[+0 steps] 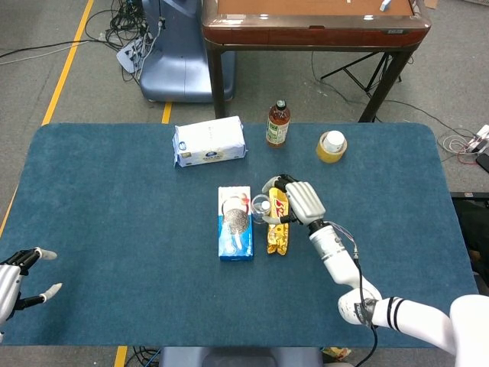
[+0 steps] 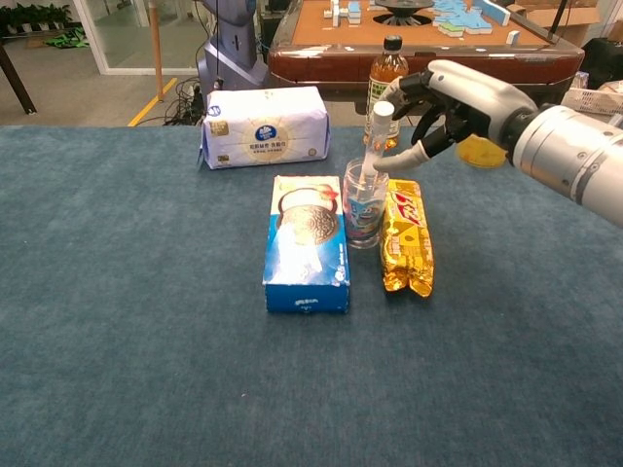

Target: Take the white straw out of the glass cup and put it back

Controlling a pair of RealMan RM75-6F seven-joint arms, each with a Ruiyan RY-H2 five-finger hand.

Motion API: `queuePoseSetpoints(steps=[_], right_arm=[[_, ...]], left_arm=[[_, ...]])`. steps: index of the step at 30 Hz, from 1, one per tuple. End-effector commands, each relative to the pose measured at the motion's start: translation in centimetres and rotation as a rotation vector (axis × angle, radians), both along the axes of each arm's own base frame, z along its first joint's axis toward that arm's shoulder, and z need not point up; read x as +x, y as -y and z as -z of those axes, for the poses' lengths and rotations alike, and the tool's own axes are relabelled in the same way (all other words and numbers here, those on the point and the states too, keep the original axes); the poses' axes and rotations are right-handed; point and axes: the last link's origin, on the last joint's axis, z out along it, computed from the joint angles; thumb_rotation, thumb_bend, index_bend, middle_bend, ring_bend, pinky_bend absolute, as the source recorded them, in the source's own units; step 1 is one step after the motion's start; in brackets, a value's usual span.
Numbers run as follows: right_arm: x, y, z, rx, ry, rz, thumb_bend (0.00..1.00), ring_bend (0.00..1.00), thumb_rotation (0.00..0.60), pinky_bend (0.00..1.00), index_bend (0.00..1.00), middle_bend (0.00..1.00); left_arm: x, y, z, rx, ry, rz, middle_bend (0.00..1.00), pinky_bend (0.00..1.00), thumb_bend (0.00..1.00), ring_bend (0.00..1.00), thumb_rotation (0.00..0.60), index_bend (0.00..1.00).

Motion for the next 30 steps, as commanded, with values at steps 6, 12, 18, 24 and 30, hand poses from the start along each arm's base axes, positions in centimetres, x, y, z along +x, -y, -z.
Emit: queuePoseSetpoints(steps=[6, 12, 18, 24, 30], right_arm=[[-0.4, -1.3, -3.9, -0.041, -0.045, -0.02, 0.08, 0.23, 0.6, 0.36, 0.4, 0.35], [-2.3, -3.3, -7.5, -0.091, -0.138, 0.006, 0.08, 0.23, 0.6, 0.36, 0.4, 0.35], [-5.2, -6.6, -11.7, -0.193, -0.301, 0.062, 0.08, 0.23, 0.6, 0.36, 0.35, 0.35], [-8.2, -11.6, -15.0, -0.294, -0.449, 0.172, 0.09, 0.23, 0.6, 0.36, 0.34, 0.35], [-10.8, -15.4, -16.7, -0.367, -0.501, 0.243, 0.09, 0.23, 0.6, 0.36, 0.34, 0.35]], left_arm=[[0.0, -0.1, 0.0, -0.001, -0.002, -0.003, 0.41, 0.52, 0.16, 0.35, 0.6, 0.4], [0.0, -0.1, 0.2, -0.005, -0.01, -0.003, 0.41, 0.52, 0.16, 0.35, 0.6, 0.4], [0.1, -0.2, 0.6, -0.014, -0.022, -0.003, 0.41, 0.52, 0.16, 0.35, 0.6, 0.4], [0.2, -0.5, 1.2, -0.028, -0.032, 0.002, 0.41, 0.52, 0.16, 0.35, 0.6, 0.4], [0.4, -0.5, 1.7, -0.032, -0.039, 0.018, 0.41, 0.52, 0.16, 0.35, 0.6, 0.39]])
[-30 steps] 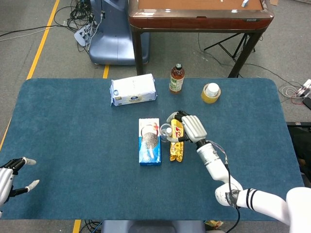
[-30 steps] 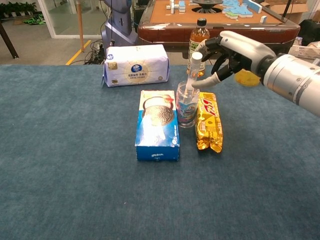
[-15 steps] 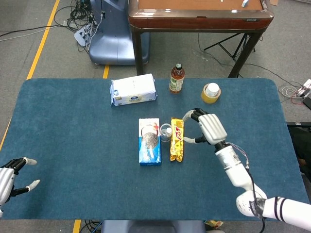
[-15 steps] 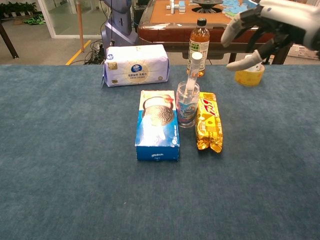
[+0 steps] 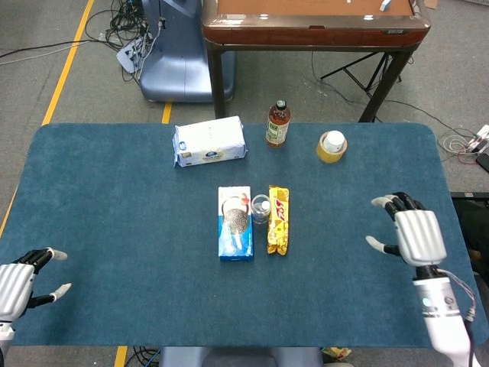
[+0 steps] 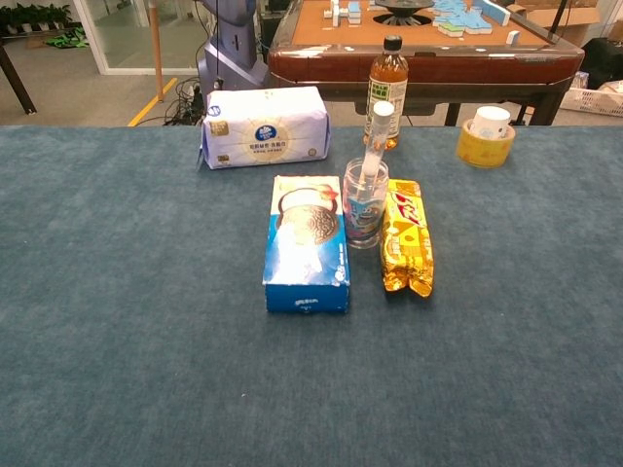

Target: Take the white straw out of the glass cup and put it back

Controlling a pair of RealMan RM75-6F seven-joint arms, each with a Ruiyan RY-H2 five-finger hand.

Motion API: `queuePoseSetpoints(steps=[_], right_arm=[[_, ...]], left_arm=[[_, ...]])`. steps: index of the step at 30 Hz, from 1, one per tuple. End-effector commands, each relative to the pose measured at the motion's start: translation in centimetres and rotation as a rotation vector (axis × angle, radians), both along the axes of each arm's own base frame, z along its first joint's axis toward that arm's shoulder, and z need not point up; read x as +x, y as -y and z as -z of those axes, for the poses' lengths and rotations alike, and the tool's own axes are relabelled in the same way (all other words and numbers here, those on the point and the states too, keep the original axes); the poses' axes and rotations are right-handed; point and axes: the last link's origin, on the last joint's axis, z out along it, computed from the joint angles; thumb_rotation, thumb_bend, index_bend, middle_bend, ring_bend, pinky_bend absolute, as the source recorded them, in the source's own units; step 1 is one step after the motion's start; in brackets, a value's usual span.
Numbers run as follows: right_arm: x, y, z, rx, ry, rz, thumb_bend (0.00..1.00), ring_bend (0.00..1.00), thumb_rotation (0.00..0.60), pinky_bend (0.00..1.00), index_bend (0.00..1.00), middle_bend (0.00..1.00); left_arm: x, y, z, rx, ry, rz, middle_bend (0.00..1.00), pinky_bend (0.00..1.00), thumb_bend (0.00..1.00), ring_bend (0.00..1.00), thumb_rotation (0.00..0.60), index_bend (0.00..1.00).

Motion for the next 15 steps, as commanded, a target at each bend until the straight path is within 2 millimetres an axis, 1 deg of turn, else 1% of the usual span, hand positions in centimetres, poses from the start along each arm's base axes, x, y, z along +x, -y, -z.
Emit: queuePoseSetpoints(steps=[1, 4, 9, 15], right_arm=[[-1.7, -2.6, -0.9, -0.046, -0.013, 0.029, 0.09, 0.23, 0.6, 0.36, 0.34, 0.35], [-3.4, -3.9, -1.1, -0.084, 0.009, 0.059, 0.09, 0.23, 0.6, 0.36, 0.34, 0.35], [-5.6, -5.4, -1.2, -0.148, 0.027, 0.092, 0.09, 0.23, 0.6, 0.36, 0.34, 0.35], [-6.6, -5.9, -1.5, -0.169, 0.041, 0.098, 0.09, 0.23, 0.6, 0.36, 0.34, 0.35]], left_arm=[[0.0, -0.1, 0.2, -0.002, -0.001, 0.003, 0.41, 0.52, 0.16, 0.35, 0.6, 0.39], [-0.1, -0.3, 0.3, -0.004, 0.002, 0.004, 0.41, 0.52, 0.16, 0.35, 0.6, 0.39], [-0.2, -0.5, 0.4, 0.016, 0.017, 0.014, 0.41, 0.52, 0.16, 0.35, 0.6, 0.4], [-0.3, -0.3, 0.3, 0.024, 0.023, 0.017, 0.41, 0.52, 0.16, 0.35, 0.6, 0.4]])
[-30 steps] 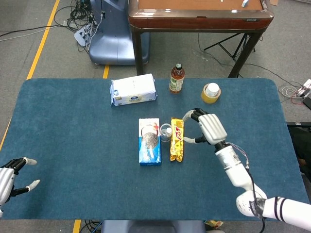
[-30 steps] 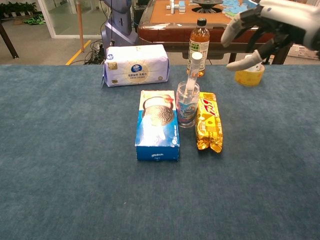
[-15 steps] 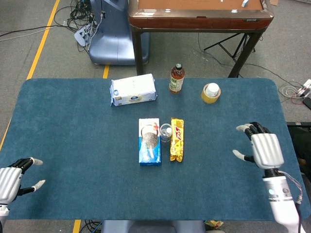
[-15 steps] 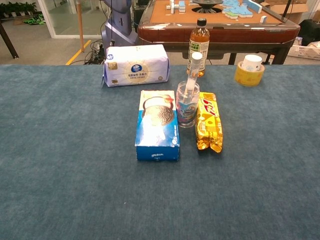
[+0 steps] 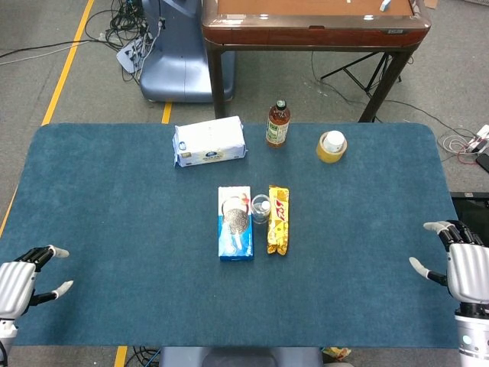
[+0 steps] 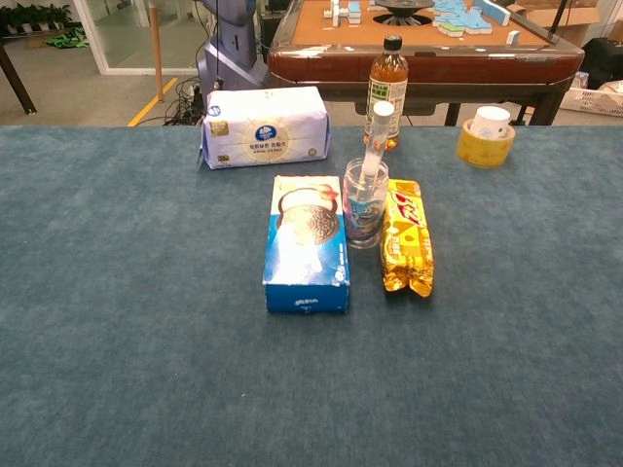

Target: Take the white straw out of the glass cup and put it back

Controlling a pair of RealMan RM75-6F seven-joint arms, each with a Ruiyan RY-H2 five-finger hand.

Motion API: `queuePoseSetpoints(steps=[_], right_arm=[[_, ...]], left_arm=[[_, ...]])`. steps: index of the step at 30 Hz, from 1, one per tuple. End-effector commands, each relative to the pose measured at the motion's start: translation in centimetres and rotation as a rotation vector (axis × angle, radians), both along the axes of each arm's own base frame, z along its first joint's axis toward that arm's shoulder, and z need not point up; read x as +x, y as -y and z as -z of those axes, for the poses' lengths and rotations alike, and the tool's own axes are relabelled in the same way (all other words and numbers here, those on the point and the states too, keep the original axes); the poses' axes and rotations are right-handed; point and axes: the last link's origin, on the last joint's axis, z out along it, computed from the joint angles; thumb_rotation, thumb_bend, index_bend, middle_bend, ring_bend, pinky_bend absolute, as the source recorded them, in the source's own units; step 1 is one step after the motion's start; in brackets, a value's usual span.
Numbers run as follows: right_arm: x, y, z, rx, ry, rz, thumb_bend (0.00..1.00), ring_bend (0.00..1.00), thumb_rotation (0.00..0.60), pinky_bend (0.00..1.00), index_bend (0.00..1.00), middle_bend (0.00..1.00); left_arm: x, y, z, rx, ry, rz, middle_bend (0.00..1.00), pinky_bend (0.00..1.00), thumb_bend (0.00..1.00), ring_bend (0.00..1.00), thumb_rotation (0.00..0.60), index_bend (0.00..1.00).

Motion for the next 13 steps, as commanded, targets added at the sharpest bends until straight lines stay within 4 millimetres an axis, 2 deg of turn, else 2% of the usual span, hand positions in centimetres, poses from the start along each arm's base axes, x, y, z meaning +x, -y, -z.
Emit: queuePoseSetpoints(steps=[1, 8, 13], right_arm=[[-0.24, -0.16, -0.28, -0.016, 0.006, -0.004, 0.09, 0.23, 0.6, 0.36, 0.34, 0.35], [-0.5, -0.12, -0.99, -0.033, 0.028, -0.011, 0.09, 0.23, 0.6, 0.36, 0.34, 0.35], [-0.87, 0.33, -0.77, -0.017, 0.039, 0.0, 0.09, 0.23, 0.6, 0.36, 0.34, 0.35]], left_arm=[[-0.02, 0.02, -0.04, 0.001, -0.001, -0.001, 0.41, 0.52, 0.16, 0.35, 0.6, 0.4], [0.01, -0.19, 0.27, -0.018, -0.004, 0.001, 0.41, 0.52, 0.16, 0.35, 0.6, 0.4], [-0.17, -0.38, 0.52, -0.032, -0.004, -0.01, 0.41, 0.52, 0.16, 0.35, 0.6, 0.4]])
